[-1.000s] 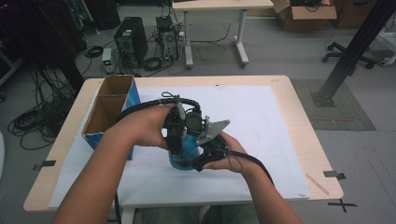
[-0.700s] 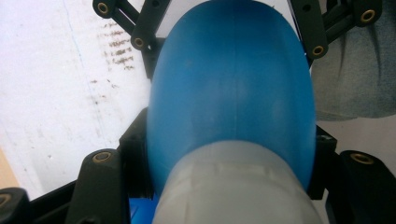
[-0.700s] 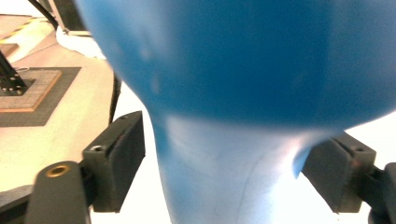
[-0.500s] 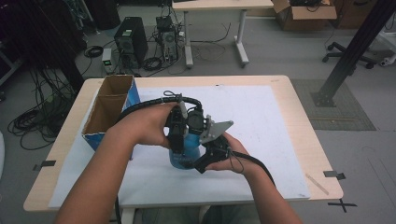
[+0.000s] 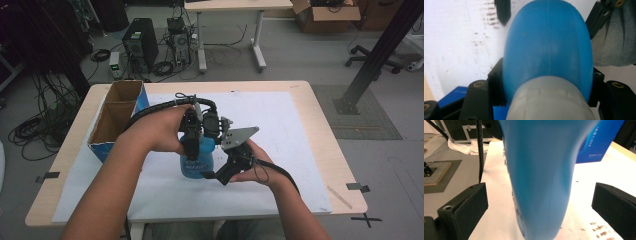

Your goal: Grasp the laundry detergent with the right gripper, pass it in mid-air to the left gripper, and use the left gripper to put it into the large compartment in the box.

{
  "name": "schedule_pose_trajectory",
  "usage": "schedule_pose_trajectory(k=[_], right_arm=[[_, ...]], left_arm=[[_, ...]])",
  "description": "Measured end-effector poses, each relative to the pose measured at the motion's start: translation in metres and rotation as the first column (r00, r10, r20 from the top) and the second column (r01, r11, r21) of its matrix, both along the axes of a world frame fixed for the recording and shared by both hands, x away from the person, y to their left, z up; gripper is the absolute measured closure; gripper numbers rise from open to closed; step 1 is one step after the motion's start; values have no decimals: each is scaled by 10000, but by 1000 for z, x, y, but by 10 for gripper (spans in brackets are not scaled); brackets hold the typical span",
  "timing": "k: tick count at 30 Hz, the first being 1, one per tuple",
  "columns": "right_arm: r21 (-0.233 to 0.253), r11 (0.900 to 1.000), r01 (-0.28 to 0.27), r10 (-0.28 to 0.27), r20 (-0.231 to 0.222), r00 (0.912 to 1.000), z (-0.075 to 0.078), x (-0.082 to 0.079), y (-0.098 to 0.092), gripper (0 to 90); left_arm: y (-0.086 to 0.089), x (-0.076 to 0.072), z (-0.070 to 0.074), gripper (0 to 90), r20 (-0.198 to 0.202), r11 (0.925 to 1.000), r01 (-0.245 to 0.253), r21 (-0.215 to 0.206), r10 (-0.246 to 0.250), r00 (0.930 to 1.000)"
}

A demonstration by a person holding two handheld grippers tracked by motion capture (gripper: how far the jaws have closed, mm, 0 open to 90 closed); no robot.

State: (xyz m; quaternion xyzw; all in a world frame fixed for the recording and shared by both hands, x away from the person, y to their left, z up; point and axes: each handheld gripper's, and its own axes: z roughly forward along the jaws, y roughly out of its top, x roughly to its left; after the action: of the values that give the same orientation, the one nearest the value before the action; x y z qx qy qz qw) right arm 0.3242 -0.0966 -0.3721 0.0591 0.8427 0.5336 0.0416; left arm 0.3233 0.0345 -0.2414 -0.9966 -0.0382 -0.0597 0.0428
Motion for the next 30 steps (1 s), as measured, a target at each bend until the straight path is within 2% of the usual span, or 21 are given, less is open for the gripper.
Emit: schedule_pose_trajectory(k=[1, 4, 5, 6, 7, 10, 13, 14, 15, 17, 18, 19, 21, 23, 24, 25, 26, 27, 28, 29, 30], right_arm=[[0, 10000, 0, 0, 0, 10000, 0, 0, 0, 6], [-38, 9999, 142, -142, 80, 9999, 6, 2, -12, 6], [-38, 9999, 142, -142, 80, 9999, 6, 2, -12, 6], [-132, 9996, 268, -267, 115, 9996, 10, 2, -20, 6], [-132, 9996, 268, -267, 115, 9996, 10, 2, -20, 6], [-295, 9989, 370, -363, 242, 9990, 14, 4, -31, 6], [-506, 9971, 560, -541, 379, 9978, 22, 5, -47, 6], [-557, 9968, 581, -560, 380, 9977, 24, 6, -50, 6], [-557, 9968, 581, -560, 380, 9977, 24, 6, -50, 6], [-722, 9956, 602, -569, 475, 9972, 29, 6, -58, 6], [-885, 9938, 679, -630, 564, 9964, 34, 6, -63, 6], [-885, 9938, 679, -630, 564, 9964, 34, 6, -63, 6], [-1059, 9916, 742, -675, 655, 9956, 39, 7, -70, 6], [-1164, 9902, 773, -695, 702, 9951, 43, 7, -75, 6], [-1291, 9878, 870, -775, 767, 9940, 47, 7, -81, 7], [-1291, 9878, 870, -775, 767, 9940, 47, 7, -81, 7], [-1327, 9873, 874, -775, 784, 9939, 49, 7, -85, 7], [-1368, 9868, 863, -762, 773, 9941, 51, 8, -88, 7], [-1397, 9862, 886, -782, 784, 9939, 52, 8, -91, 7], [-1437, 9853, 924, -826, 727, 9939, 54, 9, -95, 7], [-1441, 9850, 950, -860, 675, 9940, 55, 9, -97, 7]], left_arm=[[0, 0, 0, 386, 0, 10000, 0, 0, 0, 10000], [1, 4, 6, 386, 103, 9978, -667, -3, 667, 9977], [1, 4, 6, 386, 103, 9978, -667, -3, 667, 9977], [2, 7, 10, 386, 146, 9938, -1111, 15, 1110, 9937], [2, 7, 10, 386, 146, 9938, -1111, 15, 1110, 9937], [3, 12, 16, 385, 193, 9833, -1817, 52, 1815, 9832], [4, 16, 21, 385, 258, 9683, -2500, -23, 2499, 9679], [6, 19, 25, 385, 317, 9538, -3001, -147, 3004, 9533], [6, 19, 25, 385, 317, 9538, -3001, -147, 3004, 9533], [8, 23, 30, 385, 346, 9396, -3415, -242, 3421, 9390], [11, 25, 34, 385, 346, 9253, -3775, -364, 3787, 9249], [11, 25, 34, 385, 346, 9253, -3775, -364, 3787, 9249], [14, 28, 40, 385, 296, 9067, -4185, -525, 4203, 9069], [17, 31, 44, 385, 247, 8920, -4478, -627, 4499, 8927], [20, 33, 48, 385, 204, 8737, -4821, -655, 4842, 8747], [20, 33, 48, 385, 204, 8737, -4821, -655, 4842, 8747], [22, 36, 50, 385, 152, 8573, -5106, -664, 5125, 8585], [24, 37, 51, 385, 141, 8485, -5253, -641, 5270, 8497], [27, 40, 54, 384, 81, 8252, -5610, -656, 5626, 8267], [29, 42, 55, 384, 38, 8124, -5794, -656, 5808, 8140], [31, 44, 57, 384, 26, 7938, -6049, -635, 6063, 7953]])
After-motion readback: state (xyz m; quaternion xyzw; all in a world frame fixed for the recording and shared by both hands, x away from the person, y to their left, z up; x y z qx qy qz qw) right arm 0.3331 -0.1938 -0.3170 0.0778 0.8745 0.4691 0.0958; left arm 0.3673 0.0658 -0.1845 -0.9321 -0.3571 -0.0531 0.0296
